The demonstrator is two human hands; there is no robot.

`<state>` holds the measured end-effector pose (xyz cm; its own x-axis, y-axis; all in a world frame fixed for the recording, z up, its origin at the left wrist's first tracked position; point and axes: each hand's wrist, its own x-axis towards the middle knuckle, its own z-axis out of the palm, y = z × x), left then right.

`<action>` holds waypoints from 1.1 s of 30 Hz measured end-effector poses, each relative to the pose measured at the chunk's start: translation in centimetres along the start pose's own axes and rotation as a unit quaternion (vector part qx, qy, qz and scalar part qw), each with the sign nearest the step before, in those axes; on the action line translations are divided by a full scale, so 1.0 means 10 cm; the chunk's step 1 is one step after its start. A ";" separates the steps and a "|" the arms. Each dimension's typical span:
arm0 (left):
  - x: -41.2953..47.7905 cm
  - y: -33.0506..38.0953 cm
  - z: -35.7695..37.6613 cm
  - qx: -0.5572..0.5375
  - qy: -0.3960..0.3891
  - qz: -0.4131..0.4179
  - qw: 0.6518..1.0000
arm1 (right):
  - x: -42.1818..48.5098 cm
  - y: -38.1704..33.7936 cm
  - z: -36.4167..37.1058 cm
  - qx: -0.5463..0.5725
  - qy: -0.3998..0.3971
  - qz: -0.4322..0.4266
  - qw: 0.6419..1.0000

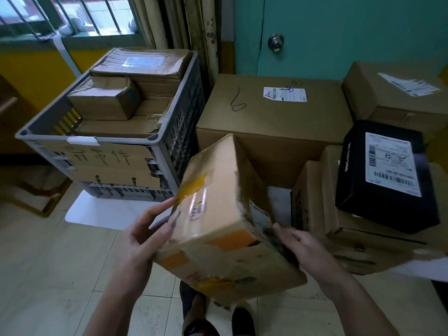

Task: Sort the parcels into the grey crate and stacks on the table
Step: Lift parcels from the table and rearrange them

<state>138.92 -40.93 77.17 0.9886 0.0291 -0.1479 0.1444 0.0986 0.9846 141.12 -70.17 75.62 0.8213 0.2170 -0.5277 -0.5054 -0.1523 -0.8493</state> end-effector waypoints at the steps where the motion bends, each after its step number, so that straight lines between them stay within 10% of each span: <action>1: -0.03 -0.01 0.08 0.002 -0.003 0.017 1.000 | 0.00 0.01 0.03 0.005 -0.019 0.018 1.000; 6: -0.09 -0.07 0.34 0.099 0.011 0.103 0.990 | 0.08 0.17 0.30 0.156 0.014 0.066 0.985; 15: -0.03 -0.03 0.44 0.112 0.009 0.120 0.986 | -0.15 0.04 0.28 0.145 0.034 -0.106 0.983; 33: -0.06 -0.01 0.40 -0.058 -0.022 -0.112 0.992 | -0.21 0.00 0.25 0.192 0.035 -0.095 0.976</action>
<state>138.46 -44.98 77.55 0.9336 -0.0490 -0.3550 0.3571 0.2108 0.9100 138.74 -68.17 76.71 0.9195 0.1376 -0.3682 -0.3922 0.2593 -0.8826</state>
